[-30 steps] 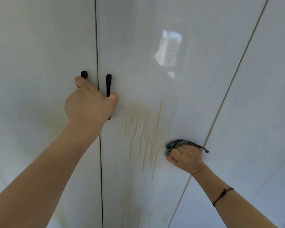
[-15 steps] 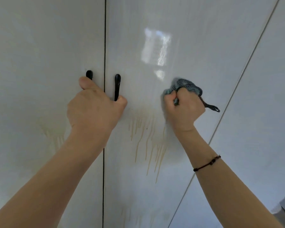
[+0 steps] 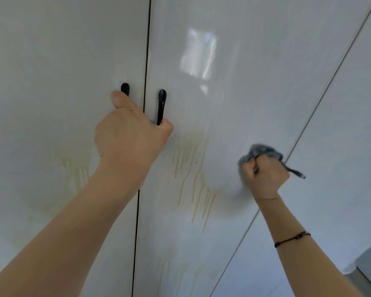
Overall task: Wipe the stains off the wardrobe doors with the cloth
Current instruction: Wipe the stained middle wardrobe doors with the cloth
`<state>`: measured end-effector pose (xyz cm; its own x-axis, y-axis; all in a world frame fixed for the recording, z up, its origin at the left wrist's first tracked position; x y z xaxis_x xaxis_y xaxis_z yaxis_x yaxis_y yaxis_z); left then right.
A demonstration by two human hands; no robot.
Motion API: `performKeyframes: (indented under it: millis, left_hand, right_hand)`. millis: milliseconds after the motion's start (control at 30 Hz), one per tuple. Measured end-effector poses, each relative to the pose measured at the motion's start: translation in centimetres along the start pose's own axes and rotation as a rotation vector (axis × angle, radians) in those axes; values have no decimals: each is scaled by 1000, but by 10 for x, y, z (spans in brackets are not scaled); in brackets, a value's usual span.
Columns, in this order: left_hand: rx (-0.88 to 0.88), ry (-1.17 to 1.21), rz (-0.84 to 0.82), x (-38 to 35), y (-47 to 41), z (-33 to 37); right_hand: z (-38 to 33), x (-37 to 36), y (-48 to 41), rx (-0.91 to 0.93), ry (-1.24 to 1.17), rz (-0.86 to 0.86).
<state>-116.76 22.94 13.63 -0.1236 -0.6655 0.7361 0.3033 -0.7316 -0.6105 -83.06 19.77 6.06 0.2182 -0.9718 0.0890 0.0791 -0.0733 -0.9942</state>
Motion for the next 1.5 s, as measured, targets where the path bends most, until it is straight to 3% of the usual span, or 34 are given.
performKeyframes:
  millis: [100,233,333,467,600,667,833,967,1033,1100,1200,1300,1500]
  left_hand:
    - [13,16,13,1,2,-1]
    - [35,35,17,-1,1,-1]
    - [58,17,37,1,0,-3]
    - [67,-9,64,1,2,-1]
    - [77,-9,22,-4,1,0]
    - [82,12,-4,-3,2,1]
    - [81,17,-11,-2,1,1]
    - [75,-7,-17,-1,2,-1]
    - [65,-23,-17,-1,1,0]
    - [66,-26,-17,-1,-1,0]
    - [73,-49,37,2,-1,-3]
    - [63,-40,54,1,0,-2]
    - [69,-15,-4,-2,0,-2]
  right_hand:
    - [12,9,-68,-239,-19,183]
    - [-39,0,-142,-213,-107,289]
    - [-100,-20,-137,18,-193,200]
    - [-149,-39,-41,357,-403,-21]
    - [-122,-47,32,434,-396,-259]
    - [-100,-36,36,468,-368,-286]
    - [-60,-8,-36,406,-282,-66]
    - [-58,-2,-116,185,-157,181]
    - [-69,-8,-149,44,-120,248]
    - [-89,-17,-170,15,-122,274]
    - [-128,-26,-163,158,-194,238]
    - [-152,-39,-100,370,-317,81]
    - [-114,-38,20,545,-373,-286]
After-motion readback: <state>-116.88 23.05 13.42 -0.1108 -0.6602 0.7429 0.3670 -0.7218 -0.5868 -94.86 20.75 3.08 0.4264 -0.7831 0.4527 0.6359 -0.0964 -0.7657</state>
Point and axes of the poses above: each hand's wrist, its own y-axis away from the middle knuckle, its own x-axis out of the back of the hand, z = x × y, the point moved 8 cm from there along -y, towards the middle knuckle, and after that the axes turned 14 degrees about -y, right-handed, at the moved point
